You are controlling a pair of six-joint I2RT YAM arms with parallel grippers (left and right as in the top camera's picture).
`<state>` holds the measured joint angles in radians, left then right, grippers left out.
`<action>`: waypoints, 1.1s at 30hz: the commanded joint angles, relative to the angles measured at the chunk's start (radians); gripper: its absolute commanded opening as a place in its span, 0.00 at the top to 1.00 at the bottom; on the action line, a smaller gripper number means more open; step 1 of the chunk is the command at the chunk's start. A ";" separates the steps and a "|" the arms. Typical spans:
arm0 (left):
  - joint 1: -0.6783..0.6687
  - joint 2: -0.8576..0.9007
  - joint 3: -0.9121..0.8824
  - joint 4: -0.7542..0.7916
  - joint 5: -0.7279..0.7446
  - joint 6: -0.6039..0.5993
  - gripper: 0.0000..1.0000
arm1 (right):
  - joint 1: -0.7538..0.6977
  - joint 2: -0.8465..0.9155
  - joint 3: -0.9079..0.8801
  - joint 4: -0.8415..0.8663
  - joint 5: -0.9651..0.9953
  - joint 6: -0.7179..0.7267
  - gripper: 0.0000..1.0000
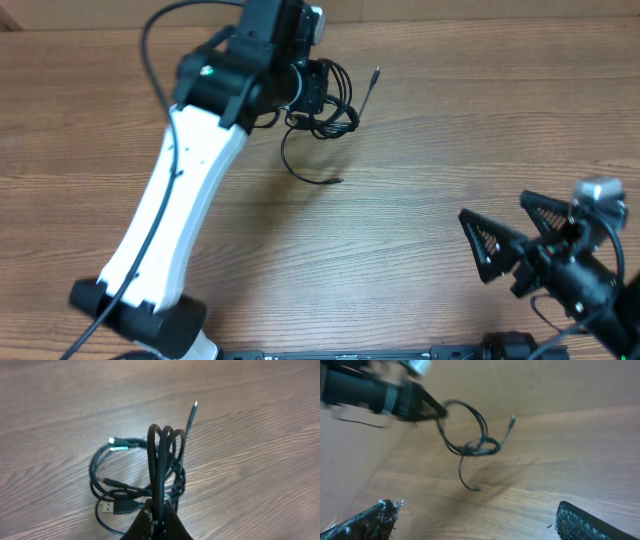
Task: Untangle cables
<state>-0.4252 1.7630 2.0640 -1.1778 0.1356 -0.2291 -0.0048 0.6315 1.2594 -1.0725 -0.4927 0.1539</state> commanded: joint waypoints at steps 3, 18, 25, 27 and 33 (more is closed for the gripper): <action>-0.001 -0.105 0.086 -0.032 0.011 0.035 0.96 | 0.004 0.111 0.010 0.000 -0.061 -0.002 0.00; -0.039 -0.227 0.112 -0.150 0.024 0.056 0.96 | 0.024 0.527 0.010 0.090 -0.497 0.153 0.07; -0.173 -0.228 0.112 -0.211 -0.061 0.124 0.96 | 0.161 0.615 0.010 0.256 -0.586 0.158 0.01; -0.216 -0.230 0.112 -0.207 -0.142 0.124 0.96 | 0.222 0.629 0.010 0.263 -0.564 0.157 0.01; -0.265 -0.246 0.112 -0.211 -0.199 0.100 0.96 | 0.332 0.637 0.010 0.258 -0.375 0.003 0.01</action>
<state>-0.6773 1.5555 2.1517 -1.3922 0.0029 -0.1299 0.2852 1.2663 1.2579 -0.8158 -0.9600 0.2920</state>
